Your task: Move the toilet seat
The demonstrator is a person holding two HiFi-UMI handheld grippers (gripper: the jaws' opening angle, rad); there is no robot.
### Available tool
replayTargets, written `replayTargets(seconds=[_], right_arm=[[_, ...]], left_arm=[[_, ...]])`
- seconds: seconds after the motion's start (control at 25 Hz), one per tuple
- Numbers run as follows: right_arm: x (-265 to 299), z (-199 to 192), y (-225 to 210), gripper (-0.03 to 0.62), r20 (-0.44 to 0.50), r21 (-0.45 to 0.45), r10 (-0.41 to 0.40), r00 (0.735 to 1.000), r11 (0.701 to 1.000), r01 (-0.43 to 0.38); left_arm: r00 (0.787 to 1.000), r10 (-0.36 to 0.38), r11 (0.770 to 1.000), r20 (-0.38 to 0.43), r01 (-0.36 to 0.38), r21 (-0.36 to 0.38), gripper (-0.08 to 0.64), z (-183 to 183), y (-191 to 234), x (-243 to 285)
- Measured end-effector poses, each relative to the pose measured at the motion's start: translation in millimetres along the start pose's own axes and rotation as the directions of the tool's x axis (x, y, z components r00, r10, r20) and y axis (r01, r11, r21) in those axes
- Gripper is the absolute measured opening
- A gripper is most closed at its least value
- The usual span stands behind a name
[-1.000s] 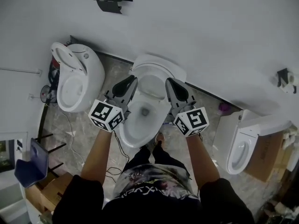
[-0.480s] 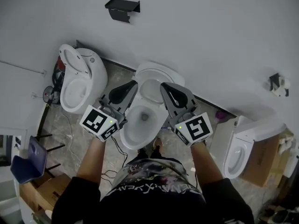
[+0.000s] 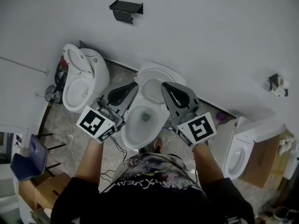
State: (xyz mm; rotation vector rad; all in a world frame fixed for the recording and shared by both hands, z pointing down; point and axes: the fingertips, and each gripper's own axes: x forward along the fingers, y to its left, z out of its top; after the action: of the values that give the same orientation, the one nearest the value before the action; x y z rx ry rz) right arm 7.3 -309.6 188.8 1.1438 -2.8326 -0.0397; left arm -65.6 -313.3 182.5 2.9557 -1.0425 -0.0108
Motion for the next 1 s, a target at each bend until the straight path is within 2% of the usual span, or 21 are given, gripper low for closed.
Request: replayTargets(seconds=[0.4,0.56,1.0], right_arm=[[3.6,2.8,10.3,0.002,0.003,-0.045,0.035,0.999,0.998,-0.035],[6.6,6.5,7.9,0.000,0.027,-0.050,0.028,0.999,0.998,-0.026],[9.6,0.6,4.7,0.000,-0.004,-0.050,0.025,1.000,0.998,-0.025]], left_arm=[[1.000,-0.016,1.000,-0.004,0.016,-0.006,0.034,-1.7,-2.6,1.2],[1.000,-0.020,1.000,-0.007,0.020,-0.011,0.034,-4.4,-1.1,2.6],[1.000,-0.025,1.000,0.004,0.025,-0.009,0.033,-1.4,3.1,6.6]])
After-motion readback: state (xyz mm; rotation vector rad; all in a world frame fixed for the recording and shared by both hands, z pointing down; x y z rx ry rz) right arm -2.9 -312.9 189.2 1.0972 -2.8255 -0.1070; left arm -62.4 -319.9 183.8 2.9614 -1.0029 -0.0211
